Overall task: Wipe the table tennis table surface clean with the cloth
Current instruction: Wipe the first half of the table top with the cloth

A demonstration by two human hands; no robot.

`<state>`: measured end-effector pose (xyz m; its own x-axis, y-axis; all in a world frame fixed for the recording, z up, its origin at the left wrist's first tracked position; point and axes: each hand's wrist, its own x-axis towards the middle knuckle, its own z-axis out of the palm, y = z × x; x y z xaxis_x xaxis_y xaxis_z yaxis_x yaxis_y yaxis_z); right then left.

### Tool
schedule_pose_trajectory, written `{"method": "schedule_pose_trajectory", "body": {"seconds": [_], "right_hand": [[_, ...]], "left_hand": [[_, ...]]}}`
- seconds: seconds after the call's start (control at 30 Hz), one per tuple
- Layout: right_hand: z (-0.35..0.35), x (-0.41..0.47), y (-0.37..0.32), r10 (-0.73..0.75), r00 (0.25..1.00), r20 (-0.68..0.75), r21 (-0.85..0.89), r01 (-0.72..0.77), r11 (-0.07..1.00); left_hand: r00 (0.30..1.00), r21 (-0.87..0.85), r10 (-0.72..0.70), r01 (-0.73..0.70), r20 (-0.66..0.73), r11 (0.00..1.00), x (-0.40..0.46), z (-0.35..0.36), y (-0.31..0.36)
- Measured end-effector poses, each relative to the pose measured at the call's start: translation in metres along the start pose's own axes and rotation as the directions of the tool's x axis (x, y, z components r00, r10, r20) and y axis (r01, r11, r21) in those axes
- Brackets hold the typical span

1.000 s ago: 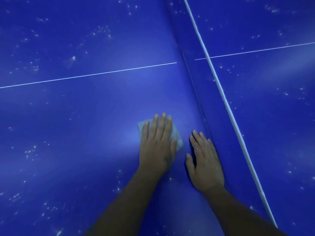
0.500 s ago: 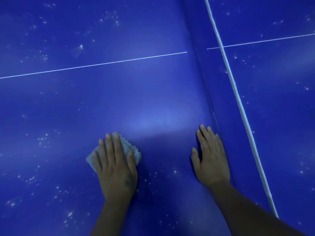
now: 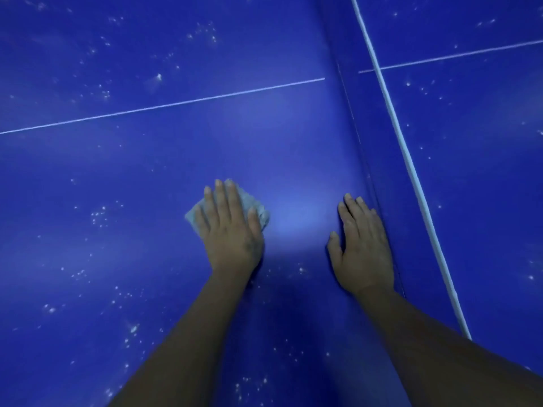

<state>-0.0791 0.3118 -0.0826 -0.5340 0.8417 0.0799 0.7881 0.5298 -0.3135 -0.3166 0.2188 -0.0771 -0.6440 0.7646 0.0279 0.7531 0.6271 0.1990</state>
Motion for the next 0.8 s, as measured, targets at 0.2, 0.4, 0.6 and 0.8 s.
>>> {"method": "schedule_pose_trajectory", "body": {"seconds": [0.2, 0.4, 0.6, 0.8], "right_hand": [[0.005, -0.003, 0.003, -0.053, 0.994, -0.092, -0.027, 0.051, 0.998], [-0.008, -0.040, 0.006, -0.084, 0.996, -0.041, -0.081, 0.081, 0.993], [-0.008, -0.085, 0.011, -0.093, 0.995, -0.022, -0.082, 0.091, 0.992], [-0.010, -0.083, 0.010, -0.079, 0.997, -0.023, -0.028, 0.079, 0.996]], "left_hand": [[0.974, -0.054, 0.220, -0.217, 0.051, 0.975, -0.015, 0.014, 0.057], [0.899, -0.038, 0.431, -0.430, 0.078, 0.902, -0.128, 0.003, 0.056], [0.897, -0.063, 0.438, -0.434, 0.057, 0.899, -0.104, 0.010, 0.053], [0.901, -0.053, 0.425, -0.421, 0.090, 0.905, -0.137, 0.001, 0.059]]}}
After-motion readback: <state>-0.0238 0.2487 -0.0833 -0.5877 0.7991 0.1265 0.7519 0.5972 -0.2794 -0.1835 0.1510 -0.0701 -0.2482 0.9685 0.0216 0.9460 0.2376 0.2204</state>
